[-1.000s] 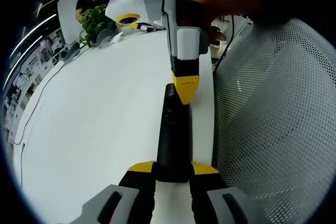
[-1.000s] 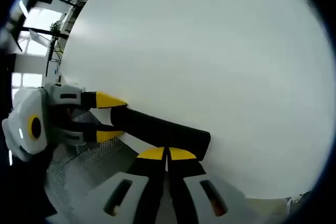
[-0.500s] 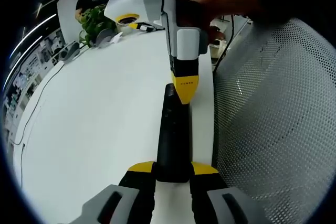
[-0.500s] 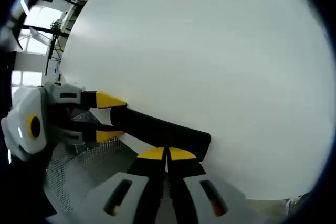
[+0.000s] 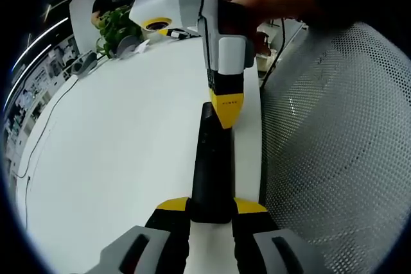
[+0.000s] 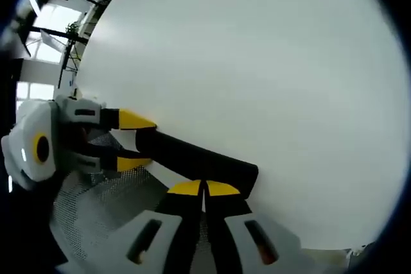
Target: Press the specified remote control buttons in sequence, fully releasing each button before pressing the next.
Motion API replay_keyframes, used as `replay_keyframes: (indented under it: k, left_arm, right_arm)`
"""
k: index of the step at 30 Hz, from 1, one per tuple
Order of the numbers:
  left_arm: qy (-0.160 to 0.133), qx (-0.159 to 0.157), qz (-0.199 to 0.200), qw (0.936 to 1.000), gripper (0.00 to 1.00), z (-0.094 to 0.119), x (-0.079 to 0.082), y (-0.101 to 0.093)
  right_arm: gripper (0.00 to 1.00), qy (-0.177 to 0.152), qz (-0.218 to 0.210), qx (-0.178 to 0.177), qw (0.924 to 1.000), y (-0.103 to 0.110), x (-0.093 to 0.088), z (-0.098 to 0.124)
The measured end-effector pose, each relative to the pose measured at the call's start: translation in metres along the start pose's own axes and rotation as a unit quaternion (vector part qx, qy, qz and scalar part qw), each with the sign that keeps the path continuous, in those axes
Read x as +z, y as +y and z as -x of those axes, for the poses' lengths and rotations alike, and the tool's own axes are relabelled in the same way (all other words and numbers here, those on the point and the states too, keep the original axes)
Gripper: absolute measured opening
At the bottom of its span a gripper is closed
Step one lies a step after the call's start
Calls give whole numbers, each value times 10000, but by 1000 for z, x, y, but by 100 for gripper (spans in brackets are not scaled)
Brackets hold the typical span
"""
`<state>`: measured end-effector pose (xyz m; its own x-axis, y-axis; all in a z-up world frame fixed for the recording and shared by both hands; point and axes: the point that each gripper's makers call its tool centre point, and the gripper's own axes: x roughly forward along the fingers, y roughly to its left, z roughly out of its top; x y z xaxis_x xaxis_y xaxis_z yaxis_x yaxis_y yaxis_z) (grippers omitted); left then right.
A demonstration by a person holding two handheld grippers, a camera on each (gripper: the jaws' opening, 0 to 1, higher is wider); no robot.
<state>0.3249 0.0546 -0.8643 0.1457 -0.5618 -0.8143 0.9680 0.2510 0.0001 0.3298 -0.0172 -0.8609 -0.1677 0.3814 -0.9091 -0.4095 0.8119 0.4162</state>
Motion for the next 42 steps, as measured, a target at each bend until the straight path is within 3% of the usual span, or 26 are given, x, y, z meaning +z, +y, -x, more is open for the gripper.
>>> replay_keyframes:
  k: [18, 42]
  left_arm:
    - [16, 23, -52, 10000, 25, 1, 0, 0]
    - [11, -3, -43, 10000, 25, -1, 1, 0]
  right_arm:
    - [0, 87, -1, -178, 9998, -5, -4, 3]
    - [0, 93, -109, -135, 9998, -6, -3, 1]
